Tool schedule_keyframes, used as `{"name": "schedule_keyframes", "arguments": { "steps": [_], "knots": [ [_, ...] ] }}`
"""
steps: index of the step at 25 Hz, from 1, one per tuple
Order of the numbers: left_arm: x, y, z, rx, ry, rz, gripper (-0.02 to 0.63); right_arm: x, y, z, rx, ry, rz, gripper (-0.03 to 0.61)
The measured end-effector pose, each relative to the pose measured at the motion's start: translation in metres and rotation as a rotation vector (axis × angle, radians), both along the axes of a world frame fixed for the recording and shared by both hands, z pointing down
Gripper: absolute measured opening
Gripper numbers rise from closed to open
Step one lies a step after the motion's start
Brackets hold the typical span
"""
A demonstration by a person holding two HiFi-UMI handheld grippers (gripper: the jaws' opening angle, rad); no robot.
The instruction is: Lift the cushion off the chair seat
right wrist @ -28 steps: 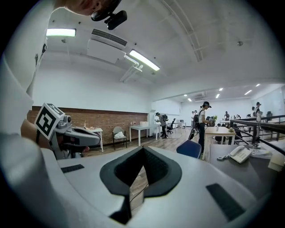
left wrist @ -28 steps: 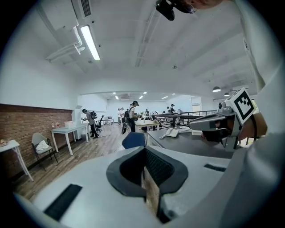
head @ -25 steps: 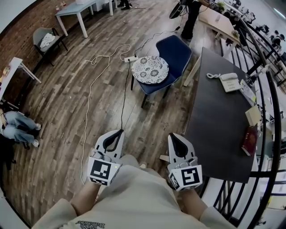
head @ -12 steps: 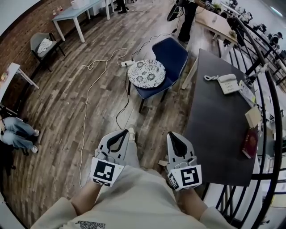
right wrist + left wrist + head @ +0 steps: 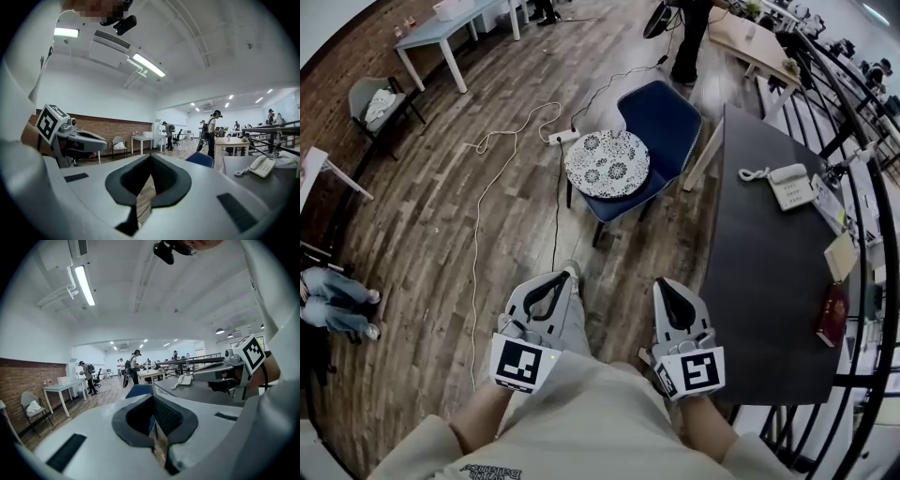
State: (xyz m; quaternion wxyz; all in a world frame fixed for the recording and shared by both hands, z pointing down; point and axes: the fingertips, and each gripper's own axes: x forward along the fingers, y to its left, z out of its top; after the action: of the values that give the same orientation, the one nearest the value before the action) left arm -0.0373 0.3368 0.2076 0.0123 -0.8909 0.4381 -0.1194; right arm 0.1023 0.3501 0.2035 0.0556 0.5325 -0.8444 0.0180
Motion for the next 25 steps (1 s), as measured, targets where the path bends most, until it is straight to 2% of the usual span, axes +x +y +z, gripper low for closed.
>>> {"name": "schedule_keyframes", "arguments": {
  "steps": [8,15,20,25],
  "knots": [
    [-0.029,-0.103,0.008,-0.061,0.016,-0.026,0.005,-0.023,-0.102,0.008,-0.057,0.012,0.003,0.002],
    [-0.040,-0.193,0.011,-0.109,0.019,-0.003,0.005,-0.028,-0.187,-0.002,-0.089,0.020,0.051,0.002],
    [-0.047,-0.258,0.008,-0.170,0.050,0.012,0.005,-0.029,-0.241,0.001,-0.135,0.033,0.076,0.002],
    [-0.056,-0.324,0.009,-0.176,0.024,0.044,0.005,-0.033,-0.303,0.001,-0.160,0.027,0.123,0.002]
  ]
}}
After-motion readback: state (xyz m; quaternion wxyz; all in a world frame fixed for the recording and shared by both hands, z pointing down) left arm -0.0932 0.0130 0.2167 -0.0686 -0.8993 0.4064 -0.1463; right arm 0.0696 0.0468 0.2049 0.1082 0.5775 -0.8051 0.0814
